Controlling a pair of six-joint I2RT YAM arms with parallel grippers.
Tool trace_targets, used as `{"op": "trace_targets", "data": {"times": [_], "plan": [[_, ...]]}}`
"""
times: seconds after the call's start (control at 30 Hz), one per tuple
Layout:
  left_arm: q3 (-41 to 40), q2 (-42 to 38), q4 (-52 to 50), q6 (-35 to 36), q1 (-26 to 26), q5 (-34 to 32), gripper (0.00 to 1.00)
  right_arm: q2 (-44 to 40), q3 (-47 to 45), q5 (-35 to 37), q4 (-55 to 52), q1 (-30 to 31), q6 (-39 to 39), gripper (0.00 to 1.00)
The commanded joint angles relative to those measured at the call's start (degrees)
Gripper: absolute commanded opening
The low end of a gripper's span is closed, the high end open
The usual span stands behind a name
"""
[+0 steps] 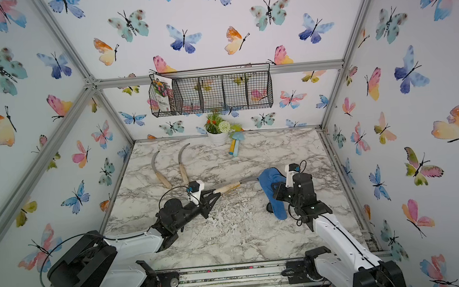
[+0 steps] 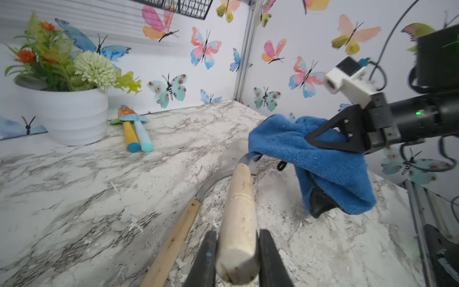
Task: Wipe small sickles with rags
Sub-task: Wipe the small sickle.
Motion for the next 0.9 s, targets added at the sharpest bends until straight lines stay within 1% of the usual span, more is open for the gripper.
{"op": "trace_targets", "data": {"times": [0.0,0.03,0.1,0.17,0.2,0.27,0.33,0.5,0.63,0.73,0.8,0.87], "plan": [[2.5,3.7,-0.4,-1.1,0.9,-1.9,0.00,2.9,4.0,6.7,-1.2,5.3,-1.1,0.02],[2.9,4.3,-0.9,-1.1,1.0,-0.4,0.00,4.5,5.0,7.1,-1.1,6.1,-1.1,0.02],[2.7,4.4,-0.9,1.4,0.8,4.1,0.00,7.4,6.7,7.6,-0.5,6.0,-0.9,0.02],[2.0,4.3,0.2,1.4,0.8,3.7,0.00,9.7,8.7,9.1,-0.4,6.0,-0.8,0.02],[1.9,4.0,-0.1,0.9,0.7,2.2,0.00,10.3,10.1,10.8,-1.3,6.0,-0.8,0.02],[1.5,3.3,-0.5,0.0,1.2,0.9,0.00,10.1,12.1,12.9,-2.9,5.9,-0.6,0.02],[0.5,2.0,0.2,-1.8,2.2,0.9,0.00,8.0,12.8,14.3,-4.0,5.9,-0.4,0.02],[-4.0,-3.8,3.6,-8.7,7.0,4.9,0.00,-1.2,11.6,16.9,-9.0,6.0,-0.1,0.02],[-6.8,-8.6,3.9,-13.1,7.9,1.7,0.00,-6.2,8.6,15.0,-12.0,6.4,0.7,0.02],[-8.7,-9.7,6.8,-15.4,8.6,0.7,0.00,-7.7,5.2,13.1,-10.6,9.5,2.2,0.02],[-9.6,-9.4,9.6,-16.4,9.0,1.8,0.00,-7.5,3.9,13.9,-9.5,14.3,3.4,0.02],[-9.4,-9.1,9.4,-17.1,9.0,2.0,0.00,-6.9,3.1,15.9,-7.7,20.3,4.9,0.02]]}}
